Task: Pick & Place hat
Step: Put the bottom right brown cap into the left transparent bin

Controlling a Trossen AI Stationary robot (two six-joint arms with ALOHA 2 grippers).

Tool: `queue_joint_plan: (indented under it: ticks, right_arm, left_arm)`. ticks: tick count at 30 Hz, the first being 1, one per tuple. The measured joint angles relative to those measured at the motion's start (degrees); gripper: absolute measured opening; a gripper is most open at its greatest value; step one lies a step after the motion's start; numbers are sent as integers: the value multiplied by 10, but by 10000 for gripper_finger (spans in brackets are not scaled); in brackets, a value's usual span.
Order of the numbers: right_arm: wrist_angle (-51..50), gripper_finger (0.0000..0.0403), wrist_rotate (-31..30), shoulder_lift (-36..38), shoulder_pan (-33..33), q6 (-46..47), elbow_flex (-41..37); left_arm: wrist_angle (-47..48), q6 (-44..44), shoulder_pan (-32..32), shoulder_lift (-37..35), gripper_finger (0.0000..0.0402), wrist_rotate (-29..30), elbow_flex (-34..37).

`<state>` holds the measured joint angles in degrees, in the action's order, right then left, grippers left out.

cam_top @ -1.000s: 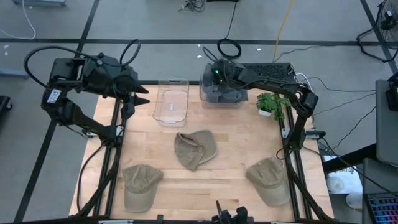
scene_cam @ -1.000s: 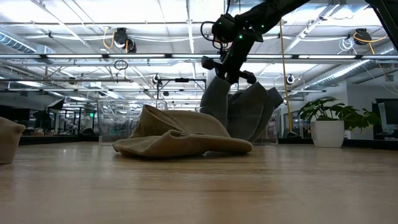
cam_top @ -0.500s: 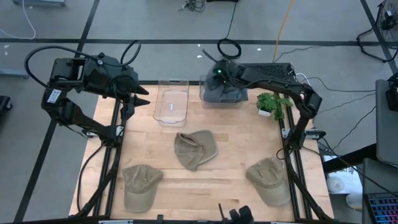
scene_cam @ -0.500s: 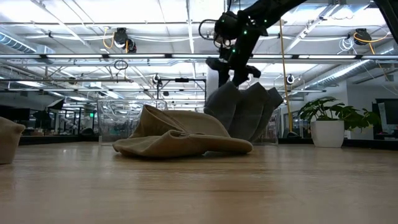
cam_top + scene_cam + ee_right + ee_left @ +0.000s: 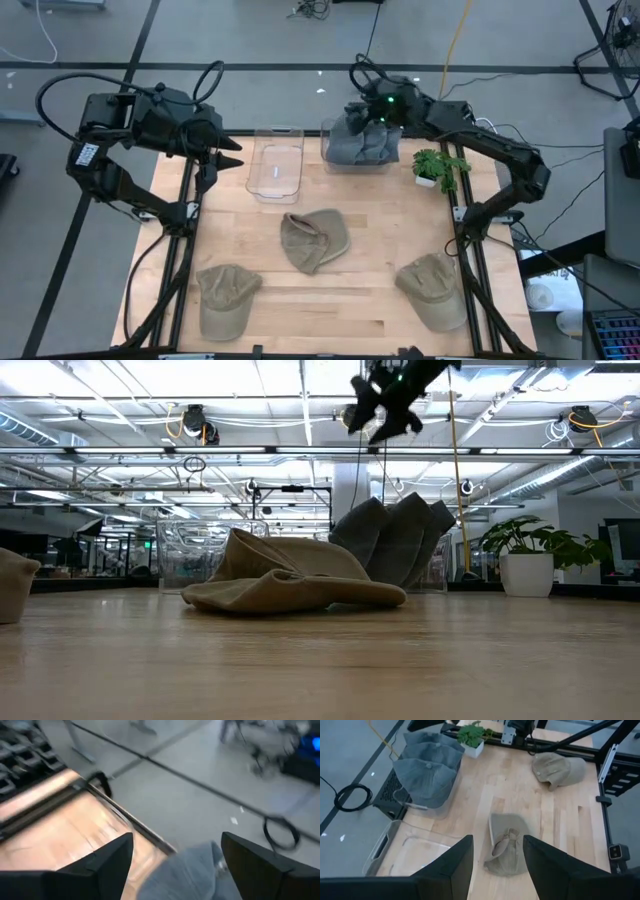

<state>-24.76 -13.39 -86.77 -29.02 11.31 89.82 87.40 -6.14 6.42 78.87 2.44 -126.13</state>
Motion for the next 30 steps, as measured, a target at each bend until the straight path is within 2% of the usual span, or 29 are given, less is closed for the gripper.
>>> queue_joint_plan:
  ticks: [7, 13, 24, 27, 30]
  right_arm:
    - [15, 292, 1, 70, 35, -30, 0]
    - [34, 293, 4, 115, 94, -34, 0]
    - [128, 293, 73, 141, 219, 20, 0]
    - [141, 288, 39, 132, 260, 24, 0]
    - [132, 276, -59, 123, 310, -2, 0]
  left_arm:
    - [-7, 0, 0, 0, 182, 0, 0]
    - [-7, -1, 0, 0, 182, 0, 0]
    - [-7, -1, 0, 0, 182, 0, 0]
    - [-7, -3, 0, 0, 182, 0, 0]
    - [-7, -5, 0, 0, 182, 0, 0]
